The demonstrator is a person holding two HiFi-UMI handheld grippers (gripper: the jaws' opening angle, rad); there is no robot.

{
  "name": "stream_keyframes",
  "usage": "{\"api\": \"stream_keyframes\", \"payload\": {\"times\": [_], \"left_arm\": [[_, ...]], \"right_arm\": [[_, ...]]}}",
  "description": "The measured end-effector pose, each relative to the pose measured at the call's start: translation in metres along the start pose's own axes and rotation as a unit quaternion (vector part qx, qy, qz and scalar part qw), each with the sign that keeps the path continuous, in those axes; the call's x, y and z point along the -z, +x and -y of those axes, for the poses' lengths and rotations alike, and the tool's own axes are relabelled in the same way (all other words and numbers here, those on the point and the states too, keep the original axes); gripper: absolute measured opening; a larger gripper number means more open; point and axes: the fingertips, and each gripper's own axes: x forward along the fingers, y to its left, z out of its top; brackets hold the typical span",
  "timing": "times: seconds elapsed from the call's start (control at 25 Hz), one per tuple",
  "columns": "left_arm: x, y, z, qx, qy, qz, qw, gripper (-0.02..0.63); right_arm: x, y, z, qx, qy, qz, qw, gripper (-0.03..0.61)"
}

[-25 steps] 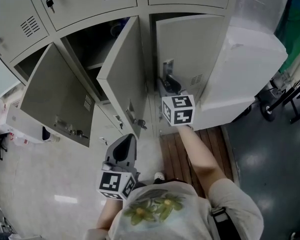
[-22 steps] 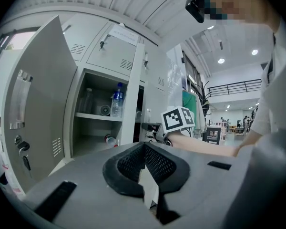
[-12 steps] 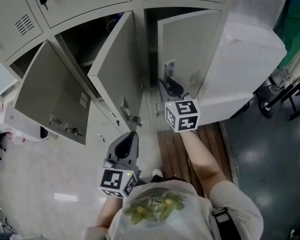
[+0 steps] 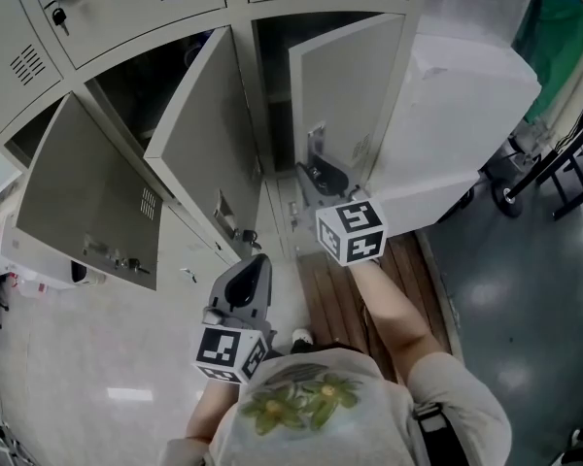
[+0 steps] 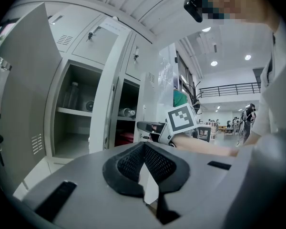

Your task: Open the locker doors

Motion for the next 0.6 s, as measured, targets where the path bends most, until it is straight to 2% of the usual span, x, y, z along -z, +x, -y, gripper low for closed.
{"api": "stream_keyframes", "payload": {"times": [0.6], "left_arm": [[0.002, 0.026, 0.023, 0.046, 0.007, -0.011, 0.9989, 0.028]], "right_arm": [[-0.001, -0.03, 0.006, -0.014, -0.003, -0.001, 1.0, 0.129]]}}
